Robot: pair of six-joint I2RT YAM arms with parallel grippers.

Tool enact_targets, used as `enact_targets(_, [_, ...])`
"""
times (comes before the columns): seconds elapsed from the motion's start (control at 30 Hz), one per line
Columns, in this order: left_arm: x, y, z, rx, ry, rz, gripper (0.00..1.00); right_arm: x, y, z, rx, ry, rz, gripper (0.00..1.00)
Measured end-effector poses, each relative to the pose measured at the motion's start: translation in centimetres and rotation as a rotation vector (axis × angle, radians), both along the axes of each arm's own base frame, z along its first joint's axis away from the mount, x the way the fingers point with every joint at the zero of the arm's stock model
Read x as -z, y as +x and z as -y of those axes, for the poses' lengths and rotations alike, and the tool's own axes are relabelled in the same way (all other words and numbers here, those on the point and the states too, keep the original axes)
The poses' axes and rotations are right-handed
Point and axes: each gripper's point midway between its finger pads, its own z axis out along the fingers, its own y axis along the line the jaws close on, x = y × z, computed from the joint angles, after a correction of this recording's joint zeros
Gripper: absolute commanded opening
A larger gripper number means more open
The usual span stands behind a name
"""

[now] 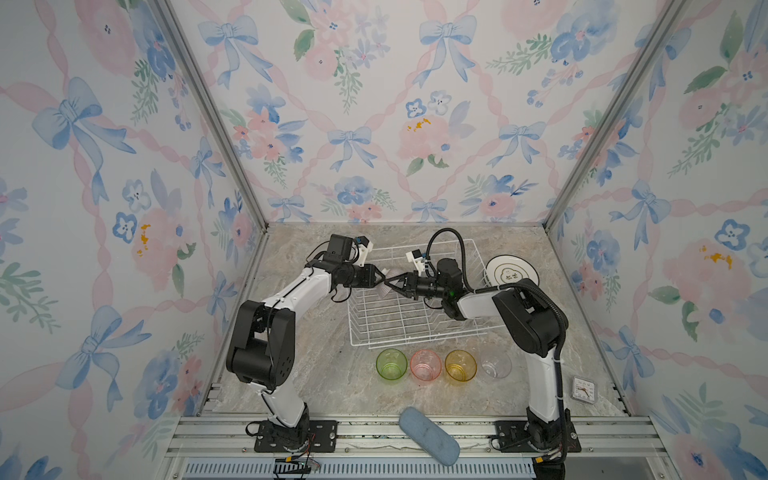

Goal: Unload the mixed dishes from the dish rack

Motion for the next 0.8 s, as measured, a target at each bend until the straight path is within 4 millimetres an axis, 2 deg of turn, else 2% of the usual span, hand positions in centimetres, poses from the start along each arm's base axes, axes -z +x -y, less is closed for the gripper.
enact_targets(0.43, [-0.8,-0.4,-0.9,-0.032,0.029,0.035,0.36,-0.7,0.3,-0.3,-0.014,0.008,0.025,0.00])
enact_targets(0.8, [-5.5,-0.8,-3.6,-0.142,0.100,0.192,0.39,-1.1,0.9,-0.9,-0.027,-0.033,0.041,0.00])
